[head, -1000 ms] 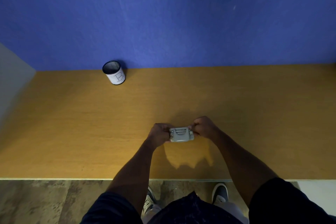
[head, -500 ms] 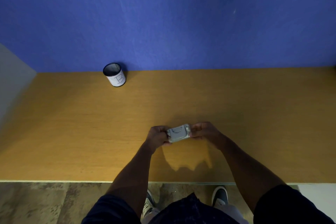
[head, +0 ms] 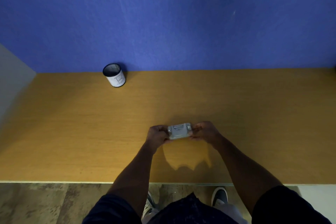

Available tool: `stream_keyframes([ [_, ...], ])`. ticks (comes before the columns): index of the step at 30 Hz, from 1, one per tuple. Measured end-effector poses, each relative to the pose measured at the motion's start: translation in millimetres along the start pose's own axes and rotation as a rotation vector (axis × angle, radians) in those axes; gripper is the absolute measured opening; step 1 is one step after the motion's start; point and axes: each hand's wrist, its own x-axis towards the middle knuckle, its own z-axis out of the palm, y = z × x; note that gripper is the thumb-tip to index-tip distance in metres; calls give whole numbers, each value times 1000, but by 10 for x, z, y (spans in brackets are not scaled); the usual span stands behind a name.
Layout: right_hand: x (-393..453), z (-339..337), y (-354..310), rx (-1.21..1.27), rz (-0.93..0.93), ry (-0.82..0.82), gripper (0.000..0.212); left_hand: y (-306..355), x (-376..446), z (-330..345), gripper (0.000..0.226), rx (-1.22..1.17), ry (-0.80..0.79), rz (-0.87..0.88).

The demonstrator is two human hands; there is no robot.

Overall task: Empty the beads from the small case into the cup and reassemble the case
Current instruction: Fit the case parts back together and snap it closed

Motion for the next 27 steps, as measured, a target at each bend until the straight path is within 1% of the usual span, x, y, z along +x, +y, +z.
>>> stream_keyframes([
  [3, -25, -23, 8, 47, 56, -45, 33, -12, 56, 1, 20, -56, 43, -13],
  [5, -45, -60, -5, -36, 98, -130, 35, -27, 90, 26, 16, 21, 58, 13],
  [7, -50, -97, -50, -149, 120, -200, 35, -22, 112, 39, 17, 151, 88, 73],
  [9, -16, -111, -118, -133, 94, -165, 35, 1, 139, 25, 23, 283, 101, 138],
  [11, 24, -85, -214, -50, 32, -65, 24, 46, 148, 12, 25, 379, 78, 172],
  [12, 49, -57, -268, -47, 15, -35, 17, 78, 145, 16, 25, 408, 54, 180],
  [13, 73, -21, -320, -92, 5, -38, 16, 117, 144, 25, 25, 426, 24, 191],
  [15, 123, 57, -396, -259, -23, -100, 20, 189, 149, 49, 26, 452, -37, 234],
  [17, 165, 115, -448, -323, -36, -135, 23, 253, 148, 67, 24, 469, -64, 268],
  [21, 201, 150, -491, -295, -49, -114, 30, 338, 110, 41, 20, 353, -77, 321],
  [23, 198, 154, -499, -236, -66, -96, 28, 362, 82, 48, 19, 244, -77, 319],
  [25, 191, 148, -510, -191, -100, -84, 18, 374, 48, 63, 15, 88, -71, 293],
  [27, 186, 140, -509, -162, -148, -74, 4, 368, 23, 76, 11, -45, -69, 255],
])
